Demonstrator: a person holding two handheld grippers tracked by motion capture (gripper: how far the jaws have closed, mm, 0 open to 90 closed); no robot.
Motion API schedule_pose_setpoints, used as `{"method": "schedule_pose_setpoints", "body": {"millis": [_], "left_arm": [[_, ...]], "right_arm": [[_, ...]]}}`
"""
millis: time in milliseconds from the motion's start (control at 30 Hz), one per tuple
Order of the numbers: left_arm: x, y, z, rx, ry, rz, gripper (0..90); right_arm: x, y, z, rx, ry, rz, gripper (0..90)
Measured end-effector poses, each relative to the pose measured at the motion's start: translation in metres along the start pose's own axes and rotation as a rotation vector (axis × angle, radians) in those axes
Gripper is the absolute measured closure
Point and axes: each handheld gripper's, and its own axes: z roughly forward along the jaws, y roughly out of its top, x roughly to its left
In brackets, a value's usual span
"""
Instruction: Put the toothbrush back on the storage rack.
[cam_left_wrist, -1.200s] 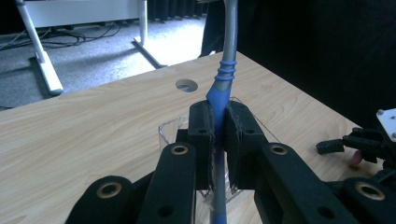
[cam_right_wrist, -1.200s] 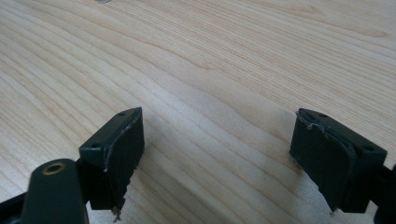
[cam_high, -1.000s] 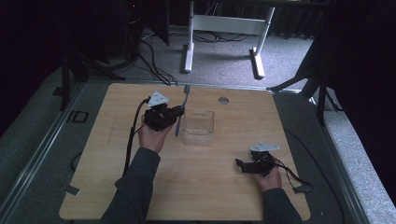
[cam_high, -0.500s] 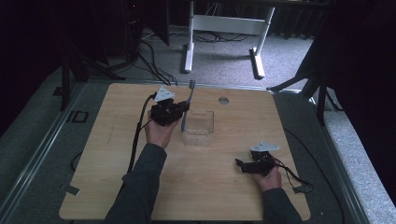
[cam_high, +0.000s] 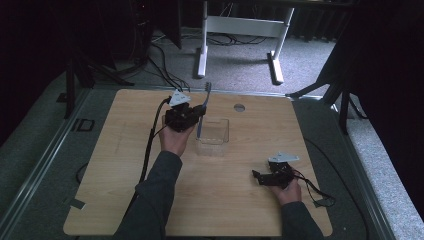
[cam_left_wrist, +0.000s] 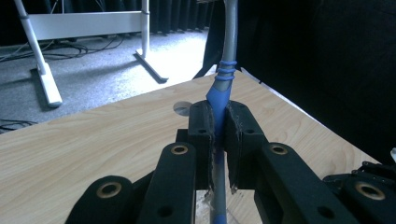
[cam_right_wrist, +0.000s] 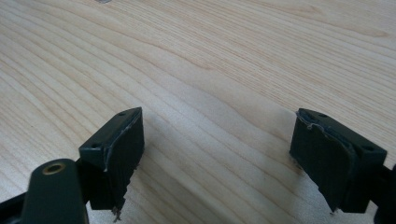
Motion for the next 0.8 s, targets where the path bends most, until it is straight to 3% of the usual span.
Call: {"method": "schedule_pose_setpoints", "body": {"millis": [367,800], "left_arm": [[0.004,-0.002,0.007,-0.008,0.013,-0.018,81.5],[0.005,-0.005,0.015,-0.006,0.024,-0.011,81.5]], "right_arm": [[0.000,0.000,0.000,0.001,-0.001,0.001,17.1],[0.000,0.000,0.000,0.001,0.001,0.000,17.1]]}}
